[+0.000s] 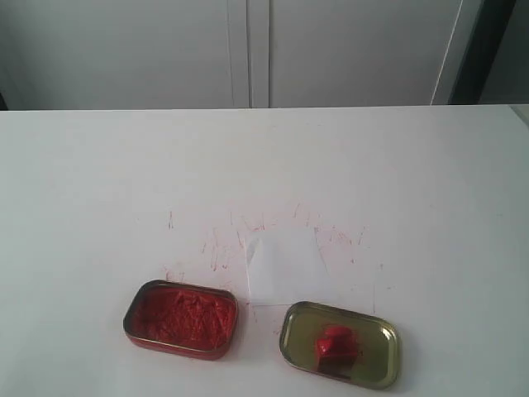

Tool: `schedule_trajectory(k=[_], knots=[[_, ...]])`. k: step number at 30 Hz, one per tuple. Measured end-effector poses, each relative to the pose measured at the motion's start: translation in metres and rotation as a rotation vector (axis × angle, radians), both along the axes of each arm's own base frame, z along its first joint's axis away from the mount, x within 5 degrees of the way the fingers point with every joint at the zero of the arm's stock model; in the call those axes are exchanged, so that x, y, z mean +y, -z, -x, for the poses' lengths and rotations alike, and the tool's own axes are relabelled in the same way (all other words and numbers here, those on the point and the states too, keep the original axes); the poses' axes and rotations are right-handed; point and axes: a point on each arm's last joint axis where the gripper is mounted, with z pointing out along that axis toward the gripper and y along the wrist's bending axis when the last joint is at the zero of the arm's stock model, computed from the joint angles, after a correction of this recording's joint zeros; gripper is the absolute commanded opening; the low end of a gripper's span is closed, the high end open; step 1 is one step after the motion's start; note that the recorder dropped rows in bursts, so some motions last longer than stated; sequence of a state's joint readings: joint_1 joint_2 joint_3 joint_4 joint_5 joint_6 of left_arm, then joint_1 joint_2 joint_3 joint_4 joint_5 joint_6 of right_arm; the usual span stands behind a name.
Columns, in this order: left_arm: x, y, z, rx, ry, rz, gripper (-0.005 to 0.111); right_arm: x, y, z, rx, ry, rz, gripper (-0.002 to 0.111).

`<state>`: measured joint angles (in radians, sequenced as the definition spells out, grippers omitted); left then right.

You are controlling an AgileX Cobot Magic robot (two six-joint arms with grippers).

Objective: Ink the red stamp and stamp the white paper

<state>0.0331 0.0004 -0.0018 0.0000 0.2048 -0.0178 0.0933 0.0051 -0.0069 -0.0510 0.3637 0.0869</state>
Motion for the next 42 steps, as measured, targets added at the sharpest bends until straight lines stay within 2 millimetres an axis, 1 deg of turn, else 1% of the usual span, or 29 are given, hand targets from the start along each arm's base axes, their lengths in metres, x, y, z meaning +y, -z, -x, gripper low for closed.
schedule_trajectory(k=[6,8,11,19,22,26,42], knots=[[0.000,0.000,0.000,0.000,0.000,0.000,0.000,0.000,0.000,0.000,-0.003,0.000,0.000,0.000],[0.000,0.000,0.000,0.000,0.000,0.000,0.000,0.000,-0.003,-0.001,-0.032,-0.002,-0.003,0.000],[0.000,0.000,0.000,0.000,0.000,0.000,0.000,0.001,-0.009,-0.002,-0.108,-0.006,-0.010,0.000],[0.000,0.000,0.000,0.000,0.000,0.000,0.000,0.002,-0.035,-0.003,-0.390,-0.020,-0.035,0.000],[0.000,0.000,0.000,0.000,0.000,0.000,0.000,0.002,-0.040,-0.002,-0.444,-0.023,-0.040,0.000],[0.000,0.000,0.000,0.000,0.000,0.000,0.000,0.002,-0.043,-0.001,-0.476,-0.024,-0.042,0.000],[0.000,0.000,0.000,0.000,0.000,0.000,0.000,0.002,-0.046,-0.001,-0.511,-0.026,-0.046,0.000]])
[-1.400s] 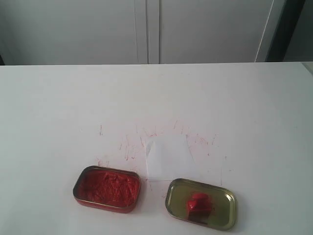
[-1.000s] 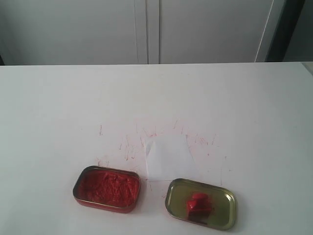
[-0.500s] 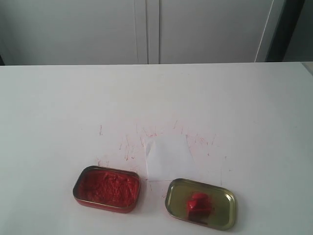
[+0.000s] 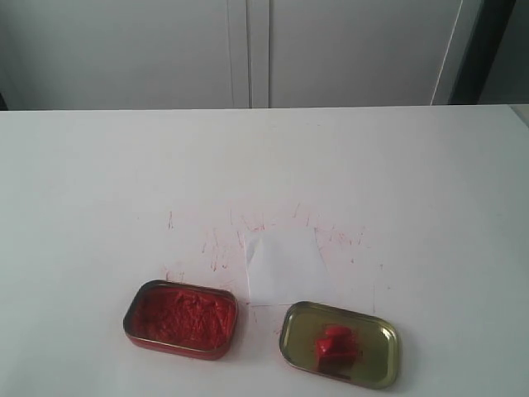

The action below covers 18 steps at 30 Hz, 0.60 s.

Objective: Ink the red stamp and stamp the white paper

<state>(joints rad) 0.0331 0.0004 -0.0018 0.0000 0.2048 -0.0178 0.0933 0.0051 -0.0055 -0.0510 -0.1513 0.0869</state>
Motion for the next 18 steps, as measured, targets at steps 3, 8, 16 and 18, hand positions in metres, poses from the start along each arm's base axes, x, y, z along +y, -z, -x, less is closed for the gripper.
schedule_trajectory(k=[3,8,16,18], knots=[[0.000,0.000,0.000,0.000,0.000,0.000,0.000,0.000,-0.002,0.000,0.021,0.008,0.029,0.000],[0.000,0.000,0.000,0.000,0.000,0.000,0.000,-0.001,-0.031,0.004,0.019,0.017,0.046,0.000],[0.000,0.000,0.000,0.000,0.000,0.000,0.000,0.000,-0.077,-0.012,0.101,0.020,0.057,0.000],[0.000,0.000,0.000,0.000,0.000,0.000,0.000,0.001,-0.082,-0.017,0.113,0.019,0.058,0.000]])
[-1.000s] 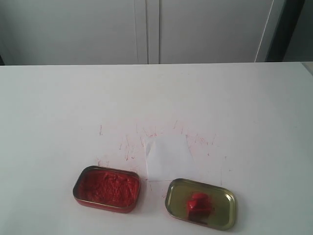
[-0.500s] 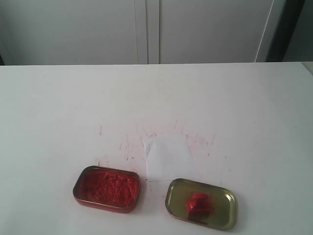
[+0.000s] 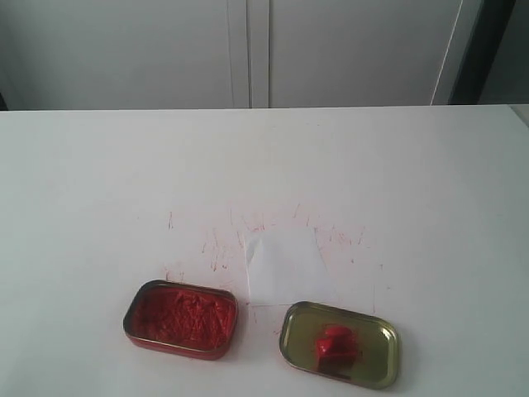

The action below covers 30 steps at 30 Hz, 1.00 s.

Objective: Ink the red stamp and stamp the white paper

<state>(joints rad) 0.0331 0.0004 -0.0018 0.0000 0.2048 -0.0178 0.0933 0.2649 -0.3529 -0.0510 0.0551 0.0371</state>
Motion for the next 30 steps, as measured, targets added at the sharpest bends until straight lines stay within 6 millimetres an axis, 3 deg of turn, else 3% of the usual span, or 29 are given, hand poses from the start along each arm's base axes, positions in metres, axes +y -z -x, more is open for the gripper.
schedule_trajectory(k=[8,19,25,30], knots=[[0.000,0.000,0.000,0.000,0.000,0.000,0.000,0.002,0.000,-0.019,0.075,0.000,0.007,0.000],[0.000,0.000,0.000,0.000,0.000,0.000,0.000,0.004,-0.023,-0.047,0.266,0.008,0.020,0.000],[0.000,0.000,0.000,0.000,0.000,0.000,0.000,0.006,-0.027,-0.074,0.468,0.010,0.016,0.000],[0.000,0.000,0.000,0.000,0.000,0.000,0.000,0.010,-0.021,-0.107,0.666,0.008,0.013,0.000]])
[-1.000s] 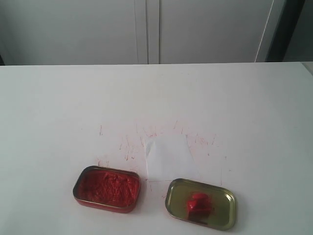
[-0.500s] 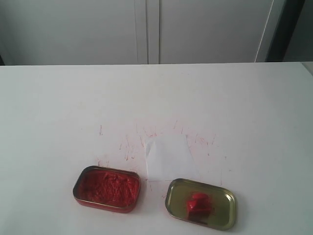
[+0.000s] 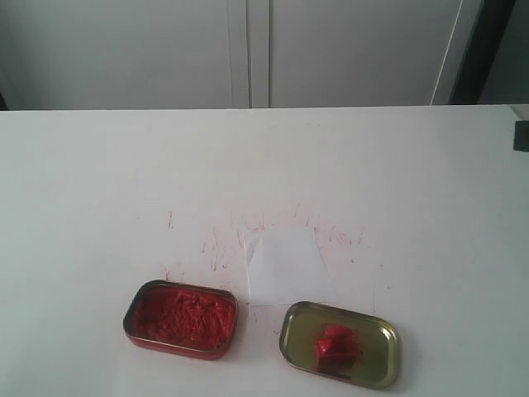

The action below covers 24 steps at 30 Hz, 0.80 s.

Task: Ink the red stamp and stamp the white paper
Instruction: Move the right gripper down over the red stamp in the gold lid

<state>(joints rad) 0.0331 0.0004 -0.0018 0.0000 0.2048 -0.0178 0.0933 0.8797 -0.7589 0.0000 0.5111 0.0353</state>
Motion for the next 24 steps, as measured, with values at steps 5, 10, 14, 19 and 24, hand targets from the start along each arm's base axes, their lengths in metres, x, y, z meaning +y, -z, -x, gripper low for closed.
schedule_trajectory(k=[5,10,14,19,24], knots=[[0.000,0.000,0.000,0.000,0.000,0.000,0.000,0.007,0.026,-0.032,0.202,-0.036,0.043,0.000],[0.000,0.000,0.000,0.000,0.000,0.000,0.000,0.026,0.043,-0.052,0.358,-0.133,0.100,0.000],[0.000,0.000,0.000,0.000,0.000,0.000,0.000,0.045,0.064,-0.063,0.457,-0.266,0.192,0.000],[0.000,0.000,0.000,0.000,0.000,0.000,0.000,0.067,0.085,-0.066,0.538,-0.425,0.275,0.000],[0.000,0.000,0.000,0.000,0.000,0.000,0.000,0.091,0.103,-0.063,0.611,-0.595,0.352,0.000]])
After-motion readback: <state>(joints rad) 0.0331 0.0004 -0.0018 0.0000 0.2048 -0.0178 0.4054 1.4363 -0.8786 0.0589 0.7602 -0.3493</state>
